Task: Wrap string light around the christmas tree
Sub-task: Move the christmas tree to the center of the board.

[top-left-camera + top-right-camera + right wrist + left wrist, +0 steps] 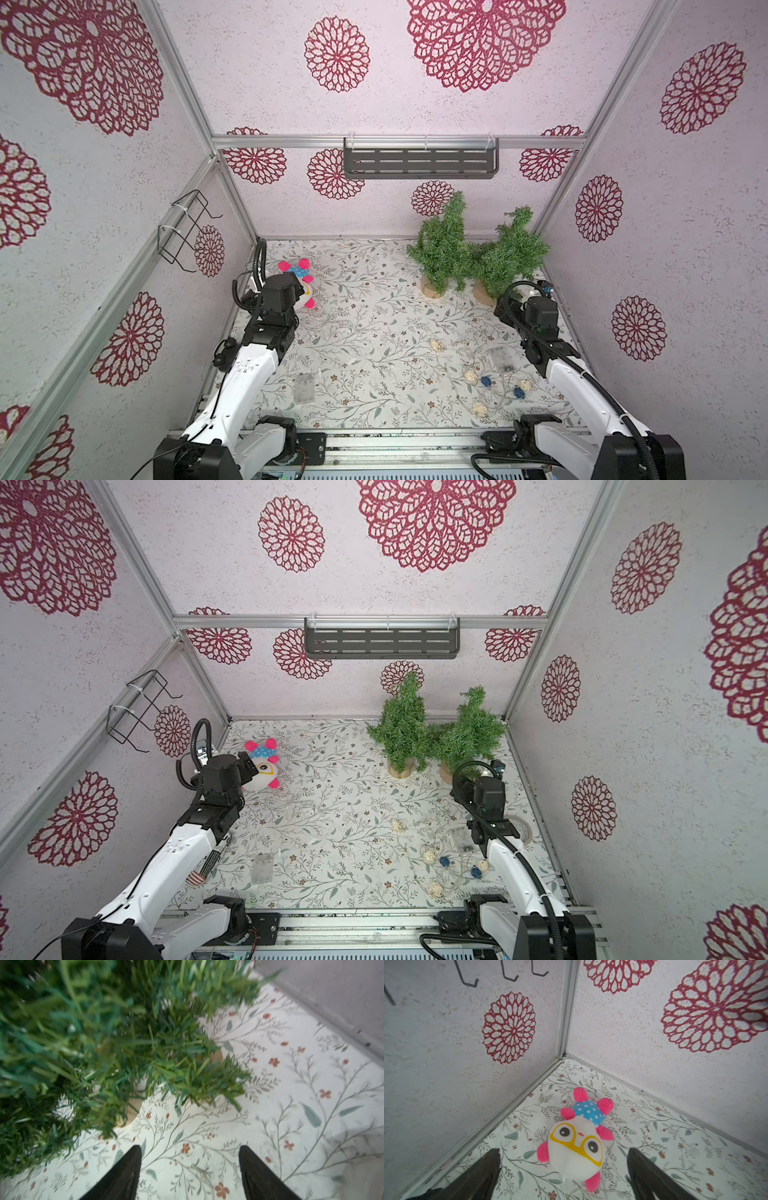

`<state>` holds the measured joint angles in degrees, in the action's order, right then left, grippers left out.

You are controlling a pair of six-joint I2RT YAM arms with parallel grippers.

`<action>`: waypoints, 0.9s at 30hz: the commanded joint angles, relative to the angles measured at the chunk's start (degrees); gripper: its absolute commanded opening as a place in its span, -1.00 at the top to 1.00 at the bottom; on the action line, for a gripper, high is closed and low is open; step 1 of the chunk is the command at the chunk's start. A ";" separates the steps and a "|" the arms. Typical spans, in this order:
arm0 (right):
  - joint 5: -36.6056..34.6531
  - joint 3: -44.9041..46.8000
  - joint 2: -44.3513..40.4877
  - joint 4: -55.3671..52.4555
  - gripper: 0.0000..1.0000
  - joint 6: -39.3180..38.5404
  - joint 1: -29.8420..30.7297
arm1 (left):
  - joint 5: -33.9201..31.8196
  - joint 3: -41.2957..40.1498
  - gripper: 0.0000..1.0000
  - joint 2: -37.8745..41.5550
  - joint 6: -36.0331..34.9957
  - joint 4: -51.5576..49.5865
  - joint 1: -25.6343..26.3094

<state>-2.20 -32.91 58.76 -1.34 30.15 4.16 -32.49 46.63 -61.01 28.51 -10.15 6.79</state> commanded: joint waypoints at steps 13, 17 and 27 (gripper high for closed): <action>1.00 -27.33 1.91 -30.53 -0.54 -3.76 14.89 | 8.50 6.51 -0.95 -5.77 -4.63 -0.93 19.76; -0.17 -36.72 8.29 -26.86 -0.61 -6.79 17.44 | 9.99 6.16 -0.97 -10.72 -4.59 5.67 24.75; -7.72 -53.73 26.76 -9.92 -0.72 -16.40 20.47 | 12.25 6.51 -0.95 -18.00 -0.98 10.28 31.61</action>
<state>-5.87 -83.22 83.40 -17.78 18.96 23.03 -21.08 52.75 -78.63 25.80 -3.05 37.98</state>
